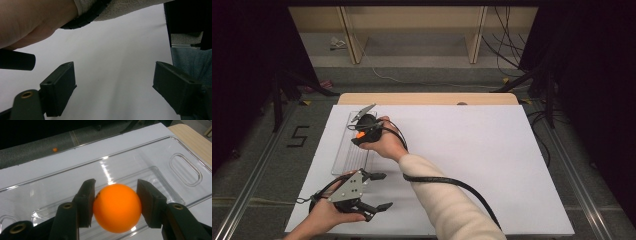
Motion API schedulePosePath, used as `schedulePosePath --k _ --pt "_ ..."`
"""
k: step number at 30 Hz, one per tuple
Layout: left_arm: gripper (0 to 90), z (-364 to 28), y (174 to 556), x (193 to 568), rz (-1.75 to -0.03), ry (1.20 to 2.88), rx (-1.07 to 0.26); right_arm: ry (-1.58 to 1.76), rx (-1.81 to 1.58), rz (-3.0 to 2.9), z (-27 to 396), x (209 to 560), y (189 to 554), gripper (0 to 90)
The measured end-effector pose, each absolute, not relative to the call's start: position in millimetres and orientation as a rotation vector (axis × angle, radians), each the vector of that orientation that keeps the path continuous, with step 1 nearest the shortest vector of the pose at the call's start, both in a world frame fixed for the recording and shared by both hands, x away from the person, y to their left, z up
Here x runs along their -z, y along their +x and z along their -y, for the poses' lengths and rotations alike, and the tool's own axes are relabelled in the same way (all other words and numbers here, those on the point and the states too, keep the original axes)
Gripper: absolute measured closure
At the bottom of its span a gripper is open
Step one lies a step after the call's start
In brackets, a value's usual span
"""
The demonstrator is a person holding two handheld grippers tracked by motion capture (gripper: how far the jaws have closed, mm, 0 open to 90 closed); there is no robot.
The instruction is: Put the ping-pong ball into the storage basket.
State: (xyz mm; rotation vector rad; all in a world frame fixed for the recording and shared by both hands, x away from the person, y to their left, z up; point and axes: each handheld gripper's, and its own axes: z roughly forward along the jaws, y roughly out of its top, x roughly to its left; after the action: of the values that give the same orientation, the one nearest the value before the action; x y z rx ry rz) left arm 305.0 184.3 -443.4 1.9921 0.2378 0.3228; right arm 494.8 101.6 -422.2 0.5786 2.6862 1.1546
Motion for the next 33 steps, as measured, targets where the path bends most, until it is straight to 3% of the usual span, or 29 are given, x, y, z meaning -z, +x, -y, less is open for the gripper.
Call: schedulePosePath --k 33 --pt "17.7 -184.2 304.8 443.3 -0.236 1.993 -0.321 0.577 -1.145 -2.710 -107.3 427.9 493.9 50.6"
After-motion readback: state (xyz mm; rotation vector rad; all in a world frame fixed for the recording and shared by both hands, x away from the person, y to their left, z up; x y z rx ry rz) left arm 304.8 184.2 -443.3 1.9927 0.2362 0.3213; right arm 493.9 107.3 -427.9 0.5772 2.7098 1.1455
